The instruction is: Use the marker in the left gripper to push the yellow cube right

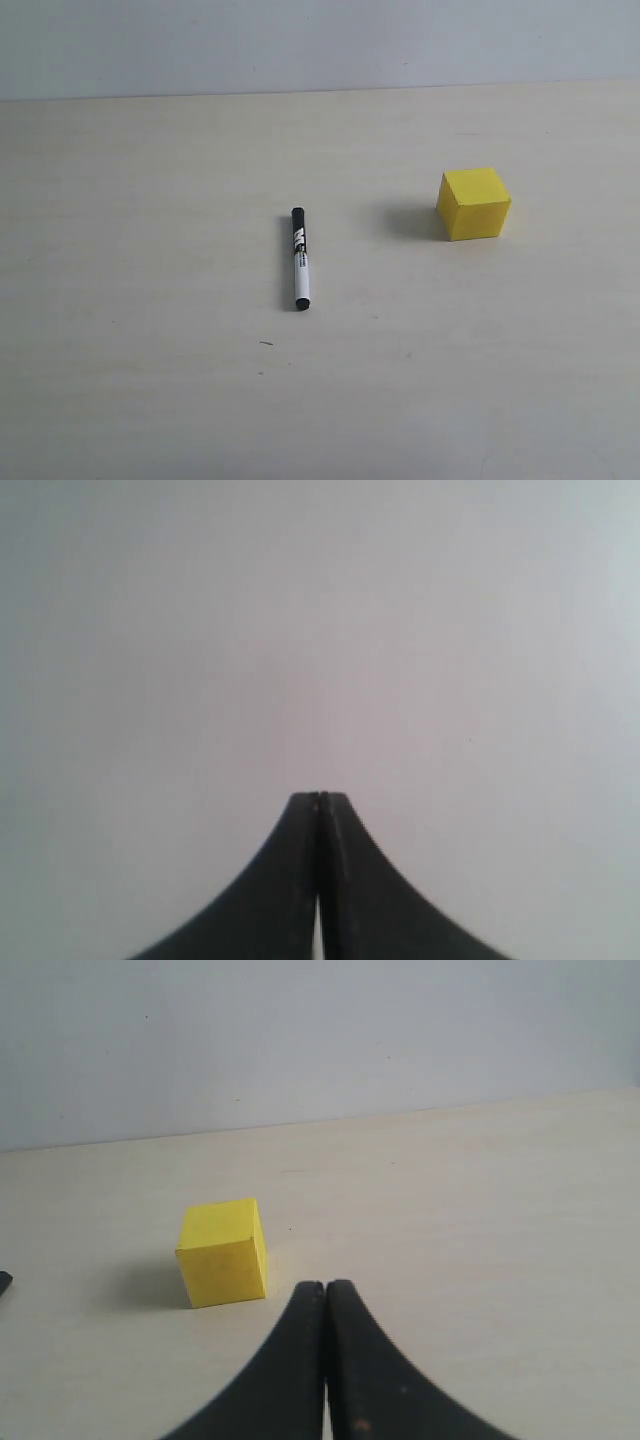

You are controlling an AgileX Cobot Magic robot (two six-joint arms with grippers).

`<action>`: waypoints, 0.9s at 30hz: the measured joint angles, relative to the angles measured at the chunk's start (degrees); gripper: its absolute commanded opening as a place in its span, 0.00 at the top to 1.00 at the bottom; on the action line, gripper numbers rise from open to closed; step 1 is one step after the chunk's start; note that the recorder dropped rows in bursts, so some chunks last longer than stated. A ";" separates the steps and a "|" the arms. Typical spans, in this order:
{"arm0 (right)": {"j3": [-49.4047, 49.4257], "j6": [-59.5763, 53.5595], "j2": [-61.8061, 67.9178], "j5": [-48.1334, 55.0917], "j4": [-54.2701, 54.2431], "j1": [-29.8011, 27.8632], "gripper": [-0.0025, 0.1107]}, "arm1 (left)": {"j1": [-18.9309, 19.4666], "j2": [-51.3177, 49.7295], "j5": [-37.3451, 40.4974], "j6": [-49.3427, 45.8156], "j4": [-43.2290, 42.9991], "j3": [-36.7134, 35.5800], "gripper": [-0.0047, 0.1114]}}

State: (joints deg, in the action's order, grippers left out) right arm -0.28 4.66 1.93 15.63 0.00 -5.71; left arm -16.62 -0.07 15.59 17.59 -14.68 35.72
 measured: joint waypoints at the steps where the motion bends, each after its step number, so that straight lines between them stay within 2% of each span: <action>1: 0.00 0.00 0.00 0.00 0.00 0.00 0.98 | 0.00 0.00 -0.81 0.12 0.00 -1.84 0.95; 12: 0.00 0.00 0.00 0.00 0.00 0.00 0.98 | 0.00 -0.10 -2.18 0.36 0.00 -21.09 0.95; 27: 0.00 0.00 0.00 0.00 0.00 0.00 0.98 | 0.00 -0.20 -4.67 0.86 0.00 -34.78 0.95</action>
State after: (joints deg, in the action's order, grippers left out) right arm -0.28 4.66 1.93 15.63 0.00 -5.71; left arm -16.62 -0.27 10.92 18.45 -14.68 0.94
